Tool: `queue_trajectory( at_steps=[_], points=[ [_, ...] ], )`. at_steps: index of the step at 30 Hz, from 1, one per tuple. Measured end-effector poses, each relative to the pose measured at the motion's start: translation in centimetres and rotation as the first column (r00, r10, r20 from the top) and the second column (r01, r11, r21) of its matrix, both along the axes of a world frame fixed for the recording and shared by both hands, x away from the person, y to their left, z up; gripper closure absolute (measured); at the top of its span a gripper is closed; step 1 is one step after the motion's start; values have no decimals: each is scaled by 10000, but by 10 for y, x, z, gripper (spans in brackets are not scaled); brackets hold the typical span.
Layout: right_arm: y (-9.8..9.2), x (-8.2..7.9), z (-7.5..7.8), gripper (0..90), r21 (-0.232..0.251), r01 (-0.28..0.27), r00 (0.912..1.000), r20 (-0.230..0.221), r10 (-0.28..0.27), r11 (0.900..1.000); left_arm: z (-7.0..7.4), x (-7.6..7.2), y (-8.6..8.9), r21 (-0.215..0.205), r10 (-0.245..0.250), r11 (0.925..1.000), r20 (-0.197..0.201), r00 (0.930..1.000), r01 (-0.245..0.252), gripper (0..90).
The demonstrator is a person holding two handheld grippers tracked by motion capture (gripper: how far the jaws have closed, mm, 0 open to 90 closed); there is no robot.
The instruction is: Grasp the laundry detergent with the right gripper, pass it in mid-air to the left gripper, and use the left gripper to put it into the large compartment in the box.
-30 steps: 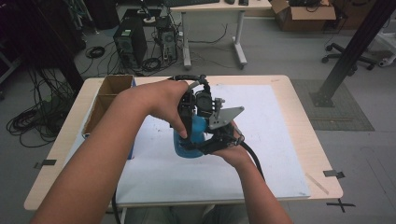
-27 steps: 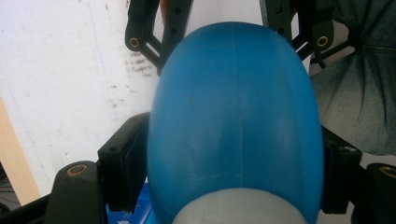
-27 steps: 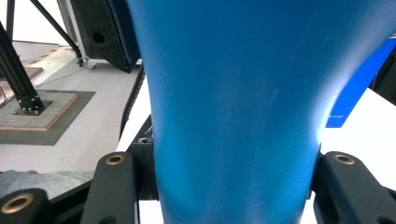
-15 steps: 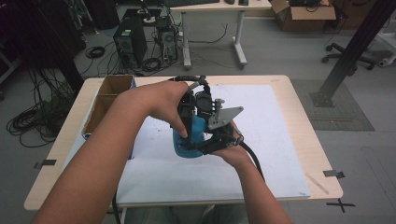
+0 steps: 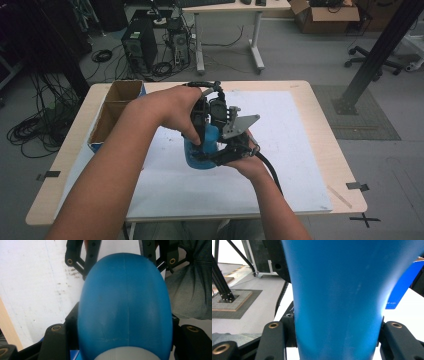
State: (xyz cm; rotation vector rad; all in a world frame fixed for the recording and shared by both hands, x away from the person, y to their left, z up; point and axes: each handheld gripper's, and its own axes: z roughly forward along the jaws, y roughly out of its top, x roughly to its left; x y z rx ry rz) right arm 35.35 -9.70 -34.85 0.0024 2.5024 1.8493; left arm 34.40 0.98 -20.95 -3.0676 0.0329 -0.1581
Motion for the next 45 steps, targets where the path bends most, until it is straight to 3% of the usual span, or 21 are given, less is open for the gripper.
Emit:
queue_trajectory(
  at_steps=[13,19,30,34,36,38,42,45],
  points=[
    [-3,-1,-2,422,616,92,9996,243,-107,9981,5,-1,-3,40,91,10000,50,9999,-91,394],
    [0,-2,-8,246,553,431,9984,332,-450,9975,6,1,-3,84,201,9998,108,9997,-202,394],
    [-6,0,-9,100,805,649,9972,321,-677,9946,8,1,-3,79,235,9997,54,9997,-235,394],
    [-11,0,-7,95,673,739,9968,249,-758,9950,8,2,-2,106,246,9996,31,9997,-246,394],
    [-14,2,-7,58,639,775,9968,162,-787,9949,8,3,-1,43,278,9996,51,9996,-278,393],
    [-18,3,-6,0,463,1171,9931,-4,-1172,9920,9,4,0,32,297,9996,55,9995,-297,393],
    [-25,4,-1,5,15,1379,9900,313,-1379,9904,10,5,1,-101,292,9995,80,9995,-291,393],
    [-31,7,1,0,-71,1487,9888,158,-1485,9889,12,5,2,-128,297,9995,81,9995,-296,393]
  ],
)
